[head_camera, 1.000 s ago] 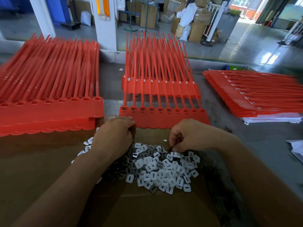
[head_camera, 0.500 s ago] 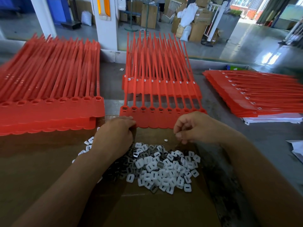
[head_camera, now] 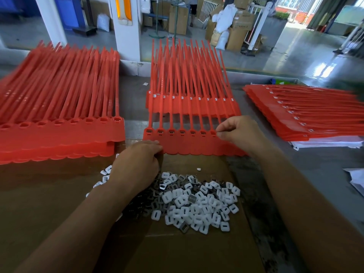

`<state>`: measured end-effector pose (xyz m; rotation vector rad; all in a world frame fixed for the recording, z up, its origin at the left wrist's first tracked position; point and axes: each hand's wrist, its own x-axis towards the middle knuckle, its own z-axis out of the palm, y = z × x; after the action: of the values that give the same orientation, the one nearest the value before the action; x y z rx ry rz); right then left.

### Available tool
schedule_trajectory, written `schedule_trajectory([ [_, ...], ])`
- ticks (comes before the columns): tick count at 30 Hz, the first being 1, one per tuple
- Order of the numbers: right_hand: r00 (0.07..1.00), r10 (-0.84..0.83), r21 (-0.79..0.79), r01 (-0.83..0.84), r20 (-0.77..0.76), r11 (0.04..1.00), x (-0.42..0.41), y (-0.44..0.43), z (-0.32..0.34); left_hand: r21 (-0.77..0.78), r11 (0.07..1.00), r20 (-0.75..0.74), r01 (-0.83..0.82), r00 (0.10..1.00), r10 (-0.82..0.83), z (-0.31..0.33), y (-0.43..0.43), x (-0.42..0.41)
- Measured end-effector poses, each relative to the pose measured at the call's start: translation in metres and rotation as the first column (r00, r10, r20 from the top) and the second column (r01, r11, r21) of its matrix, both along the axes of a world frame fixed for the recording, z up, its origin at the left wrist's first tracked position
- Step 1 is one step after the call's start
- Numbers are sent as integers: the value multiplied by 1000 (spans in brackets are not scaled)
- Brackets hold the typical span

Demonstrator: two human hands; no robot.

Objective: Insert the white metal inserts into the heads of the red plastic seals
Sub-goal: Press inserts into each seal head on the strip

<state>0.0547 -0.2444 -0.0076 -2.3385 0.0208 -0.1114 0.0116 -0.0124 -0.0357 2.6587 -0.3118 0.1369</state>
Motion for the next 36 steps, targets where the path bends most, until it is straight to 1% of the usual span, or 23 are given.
schedule_trajectory([
  [2,998,-52,36,51,33,998,8,0,-6,0,1000,0,3,1000,-3,0,0,0],
  [4,997,-72,64,71,13,995,15,0,-12,0,1000,-2,4,1000,-4,0,1,0],
  [8,999,-48,-17,48,6,999,21,0,-19,-3,1000,3,4,1000,-4,0,1,-1],
  [13,999,-4,-48,3,-32,999,24,0,-21,2,1000,2,4,1000,-4,0,0,0],
  [18,999,-1,-129,-3,-35,992,26,2,-22,9,1000,2,4,1000,-4,0,0,0],
  [23,996,-82,-73,79,-40,994,30,3,-23,12,1000,-3,3,1000,-3,0,0,0],
  [27,992,-122,-91,120,-15,989,32,6,-25,6,1000,-7,3,1000,-3,0,1,0],
  [36,996,-91,-48,91,9,995,30,3,-26,7,1000,2,8,1000,-8,-1,1,1],
])
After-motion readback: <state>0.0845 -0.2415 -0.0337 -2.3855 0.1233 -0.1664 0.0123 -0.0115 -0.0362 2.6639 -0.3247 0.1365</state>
